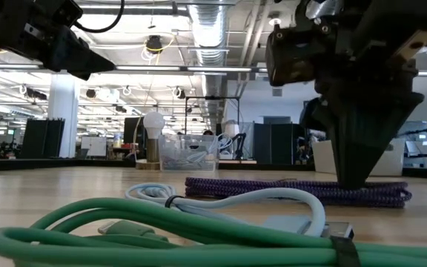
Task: Pick & Place USB Port
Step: Put the black purple charger cable into the transparent bin, then put the light blue charger cable into the white bin
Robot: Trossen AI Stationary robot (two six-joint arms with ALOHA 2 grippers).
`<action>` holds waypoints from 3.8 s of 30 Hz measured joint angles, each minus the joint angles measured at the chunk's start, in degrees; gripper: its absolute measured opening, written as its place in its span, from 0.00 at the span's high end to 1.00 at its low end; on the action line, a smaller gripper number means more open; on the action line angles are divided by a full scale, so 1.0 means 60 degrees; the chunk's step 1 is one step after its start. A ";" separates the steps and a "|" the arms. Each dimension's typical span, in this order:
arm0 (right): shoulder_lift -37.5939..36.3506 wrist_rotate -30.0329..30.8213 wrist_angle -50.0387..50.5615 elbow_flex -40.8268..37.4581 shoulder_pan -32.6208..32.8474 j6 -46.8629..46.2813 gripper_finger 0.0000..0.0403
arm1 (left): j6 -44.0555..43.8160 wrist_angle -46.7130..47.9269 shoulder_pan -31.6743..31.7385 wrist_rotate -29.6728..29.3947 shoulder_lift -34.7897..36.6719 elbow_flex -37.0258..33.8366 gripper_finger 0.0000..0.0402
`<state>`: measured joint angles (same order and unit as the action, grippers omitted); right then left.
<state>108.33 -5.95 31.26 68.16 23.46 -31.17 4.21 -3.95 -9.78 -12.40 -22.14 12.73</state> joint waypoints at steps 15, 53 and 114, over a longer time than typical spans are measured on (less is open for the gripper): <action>-0.2102 0.1926 0.0259 -0.0004 -0.0318 0.0473 1.00 | 0.0000 0.0000 0.0000 0.0004 0.0002 0.0000 0.97; -0.1791 0.1190 -0.4434 -0.0013 -0.6509 0.2490 1.00 | -0.0001 -0.0013 0.0000 -0.0004 0.0002 0.0000 0.97; -0.1816 -0.3178 -0.6207 0.0004 -0.4372 0.4694 0.83 | -0.0004 -0.0007 0.0000 0.0013 0.0001 0.0000 0.97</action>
<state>97.44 -25.01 -5.98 68.18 -2.77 -3.01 4.19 -3.99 -9.78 -12.32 -22.14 12.73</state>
